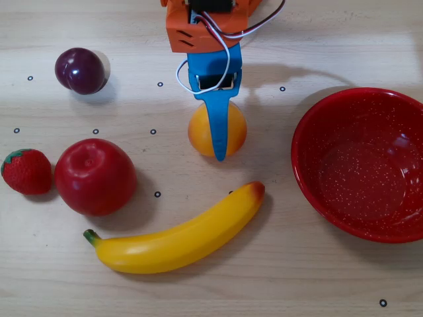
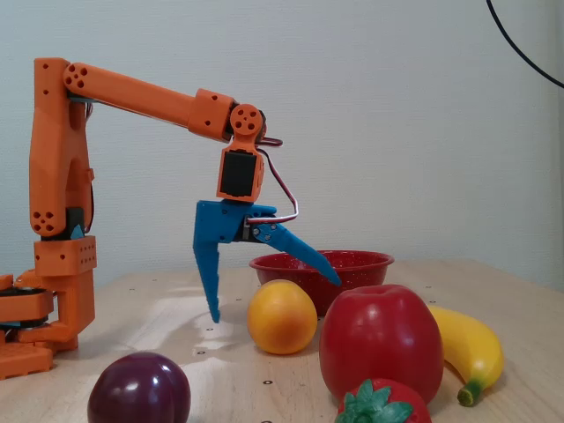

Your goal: Put the peach in the red bowl.

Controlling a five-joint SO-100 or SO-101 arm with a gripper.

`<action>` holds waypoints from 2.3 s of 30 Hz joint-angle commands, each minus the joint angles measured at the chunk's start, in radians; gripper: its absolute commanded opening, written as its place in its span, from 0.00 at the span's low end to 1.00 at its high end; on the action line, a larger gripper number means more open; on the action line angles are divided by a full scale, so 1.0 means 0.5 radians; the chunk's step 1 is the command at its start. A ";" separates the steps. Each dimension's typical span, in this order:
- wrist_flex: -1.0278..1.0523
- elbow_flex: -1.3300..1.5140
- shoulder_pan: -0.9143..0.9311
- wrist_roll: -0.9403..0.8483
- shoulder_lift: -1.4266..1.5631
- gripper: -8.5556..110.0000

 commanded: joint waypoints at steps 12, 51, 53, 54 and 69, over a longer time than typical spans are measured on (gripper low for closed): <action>-0.132 -0.285 0.101 -0.052 -0.224 0.60; -0.313 -0.325 0.089 -0.101 -0.362 0.57; -0.316 -0.319 0.089 -0.098 -0.359 0.57; -0.322 -0.316 0.086 -0.098 -0.359 0.56; -0.445 -0.212 0.043 -0.083 -0.334 0.54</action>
